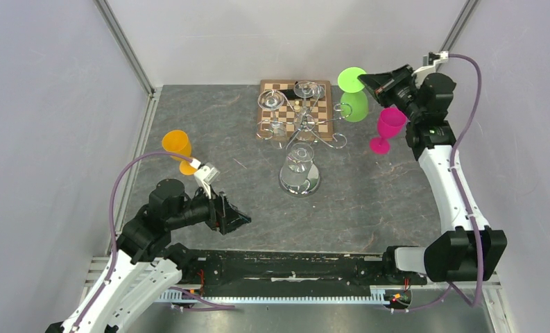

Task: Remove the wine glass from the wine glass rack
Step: Pick up the wine glass from the wine rack.

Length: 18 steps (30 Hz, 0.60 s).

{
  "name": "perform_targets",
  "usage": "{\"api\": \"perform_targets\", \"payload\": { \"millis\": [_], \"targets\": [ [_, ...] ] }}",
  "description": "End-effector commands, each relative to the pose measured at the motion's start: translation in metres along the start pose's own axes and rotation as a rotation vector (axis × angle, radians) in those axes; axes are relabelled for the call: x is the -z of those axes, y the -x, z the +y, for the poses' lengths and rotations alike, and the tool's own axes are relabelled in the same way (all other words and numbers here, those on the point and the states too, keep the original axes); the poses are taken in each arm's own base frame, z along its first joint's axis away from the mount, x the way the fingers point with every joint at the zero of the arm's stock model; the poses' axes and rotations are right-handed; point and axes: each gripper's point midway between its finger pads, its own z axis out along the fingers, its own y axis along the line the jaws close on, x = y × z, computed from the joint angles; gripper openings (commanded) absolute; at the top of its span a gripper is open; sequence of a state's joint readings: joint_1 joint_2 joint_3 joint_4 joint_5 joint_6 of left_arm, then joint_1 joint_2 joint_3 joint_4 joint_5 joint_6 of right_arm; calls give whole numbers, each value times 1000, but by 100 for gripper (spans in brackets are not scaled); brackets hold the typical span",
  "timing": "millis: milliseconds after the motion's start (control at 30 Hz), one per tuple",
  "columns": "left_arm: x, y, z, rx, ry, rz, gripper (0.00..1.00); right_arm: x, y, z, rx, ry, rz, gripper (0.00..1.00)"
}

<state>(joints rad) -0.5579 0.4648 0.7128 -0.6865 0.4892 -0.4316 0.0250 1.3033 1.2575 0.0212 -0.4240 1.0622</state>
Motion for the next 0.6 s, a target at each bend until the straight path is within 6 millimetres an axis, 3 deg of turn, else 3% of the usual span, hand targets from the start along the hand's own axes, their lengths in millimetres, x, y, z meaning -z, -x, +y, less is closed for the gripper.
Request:
{"api": "perform_targets", "payload": {
  "millis": [0, 167, 333, 567],
  "targets": [
    [-2, 4, -2, 51, 5, -4, 82, 23, 36, 27, 69, 72, -105, 0],
    [-2, 4, -1, 50, 6, -4, 86, 42, 52, 29, 162, 50, -166, 0],
    [-2, 4, 0, 53, 11, 0, 87, 61, 53, 47, 263, 59, -179, 0],
    [-3, 3, -5, 48, -15, 18, 87, 98, 50, 96, 465, 145, -201, 0]
  ]
}}
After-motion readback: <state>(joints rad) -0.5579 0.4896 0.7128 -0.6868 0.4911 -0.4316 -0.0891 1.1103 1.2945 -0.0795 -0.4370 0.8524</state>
